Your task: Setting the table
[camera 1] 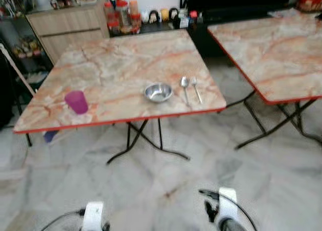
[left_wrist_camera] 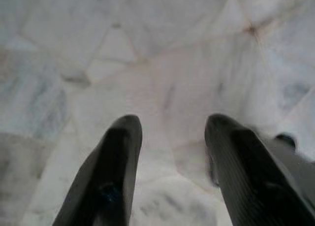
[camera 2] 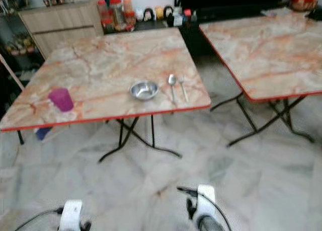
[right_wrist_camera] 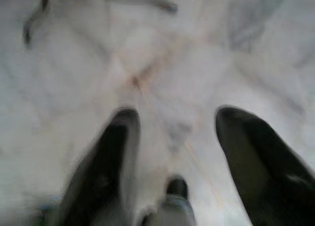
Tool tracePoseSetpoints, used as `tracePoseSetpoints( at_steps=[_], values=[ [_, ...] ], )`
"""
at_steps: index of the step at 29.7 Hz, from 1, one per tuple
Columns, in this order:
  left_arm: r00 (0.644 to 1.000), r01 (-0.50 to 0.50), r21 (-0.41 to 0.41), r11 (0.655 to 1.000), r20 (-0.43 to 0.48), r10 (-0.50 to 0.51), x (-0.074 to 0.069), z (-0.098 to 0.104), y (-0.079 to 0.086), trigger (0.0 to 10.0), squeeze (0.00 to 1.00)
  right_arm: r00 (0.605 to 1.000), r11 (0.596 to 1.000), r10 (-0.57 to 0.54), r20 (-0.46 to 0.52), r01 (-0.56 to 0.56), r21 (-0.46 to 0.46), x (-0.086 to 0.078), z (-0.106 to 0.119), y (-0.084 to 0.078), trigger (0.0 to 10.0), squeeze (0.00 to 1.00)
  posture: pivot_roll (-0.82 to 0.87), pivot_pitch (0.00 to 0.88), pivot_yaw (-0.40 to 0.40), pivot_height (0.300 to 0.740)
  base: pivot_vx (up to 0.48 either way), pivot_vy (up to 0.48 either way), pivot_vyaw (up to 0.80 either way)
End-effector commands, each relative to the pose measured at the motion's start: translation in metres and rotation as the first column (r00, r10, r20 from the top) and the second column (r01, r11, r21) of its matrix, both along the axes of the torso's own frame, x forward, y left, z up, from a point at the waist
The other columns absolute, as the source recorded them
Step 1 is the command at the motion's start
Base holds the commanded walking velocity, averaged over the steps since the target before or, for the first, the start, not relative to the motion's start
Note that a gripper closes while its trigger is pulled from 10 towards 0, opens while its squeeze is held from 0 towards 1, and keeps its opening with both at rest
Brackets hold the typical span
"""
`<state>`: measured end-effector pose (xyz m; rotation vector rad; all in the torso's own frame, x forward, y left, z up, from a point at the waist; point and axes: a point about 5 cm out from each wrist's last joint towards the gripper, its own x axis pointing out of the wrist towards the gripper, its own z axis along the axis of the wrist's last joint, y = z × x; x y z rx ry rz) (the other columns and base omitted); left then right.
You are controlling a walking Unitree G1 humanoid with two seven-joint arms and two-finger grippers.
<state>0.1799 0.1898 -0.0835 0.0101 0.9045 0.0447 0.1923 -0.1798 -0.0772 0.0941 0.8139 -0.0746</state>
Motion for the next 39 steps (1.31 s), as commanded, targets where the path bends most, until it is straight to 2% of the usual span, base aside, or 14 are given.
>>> tracePoseSetpoints(
  at_steps=[1, 4, 17, 23, 26, 39],
  values=[
    [1.0, -0.012, 0.027, 1.0, -0.004, 0.013, -0.0012, 0.0008, 0.0101, 10.0, 0.0, 1.0, 1.0, 0.015, 0.026, -0.015, 0.02, 0.0067, 0.0029, 0.0099, 10.0, 0.0, 0.0, 0.0, 0.074, 0.74, 0.0, 0.48, 0.44],
    [1.0, -0.009, 0.026, 1.0, -0.005, 0.01, -0.0008, 0.0009, 0.0095, 10.0, 0.0, 0.999, 0.999, -0.018, 0.027, 0.017, 0.044, 0.0069, 0.003, 0.009, 10.0, 0.0, 0.0, 0.0, 0.074, 0.74, 0.0, 0.326, 0.0],
    [1.0, 0.011, 0.026, 1.0, 0.016, -0.011, 0.0027, 0.0024, 0.0057, 10.0, 0.0, 1.0, 1.0, 0.012, 0.029, -0.013, 0.023, 0.0086, 0.0039, 0.009, 10.0, 0.0, 0.0, 0.0, 0.069, 0.74, 0.0, 0.0, 0.0],
    [1.0, 0.007, 0.027, 1.0, 0.02, -0.007, 0.0034, 0.0027, 0.0054, 10.0, 0.0, 0.999, 0.999, 0.025, 0.036, -0.026, 0.019, 0.0091, 0.0044, 0.0095, 10.0, 0.0, 0.0, 0.0, 0.067, 0.74, 0.268, 0.0, 0.47],
    [1.0, 0.007, 0.024, 1.0, 0.019, -0.007, 0.0035, 0.0027, 0.0049, 10.0, 0.0, 0.999, 0.999, -0.003, 0.036, 0.002, 0.044, 0.0089, 0.0042, 0.0095, 10.0, 0.0, 0.0, 0.0, 0.067, 0.74, 0.273, 0.0, 0.0],
    [1.0, 0.011, 0.014, 1.0, 0.021, -0.011, 0.0037, 0.0025, 0.0025, 10.0, 0.0, 0.999, 0.999, -0.002, 0.033, 0.001, 0.042, 0.0097, 0.0045, 0.0092, 10.0, 0.0, 0.0, 0.0, 0.065, 0.74, 0.275, 0.0, 0.0]
  ],
)
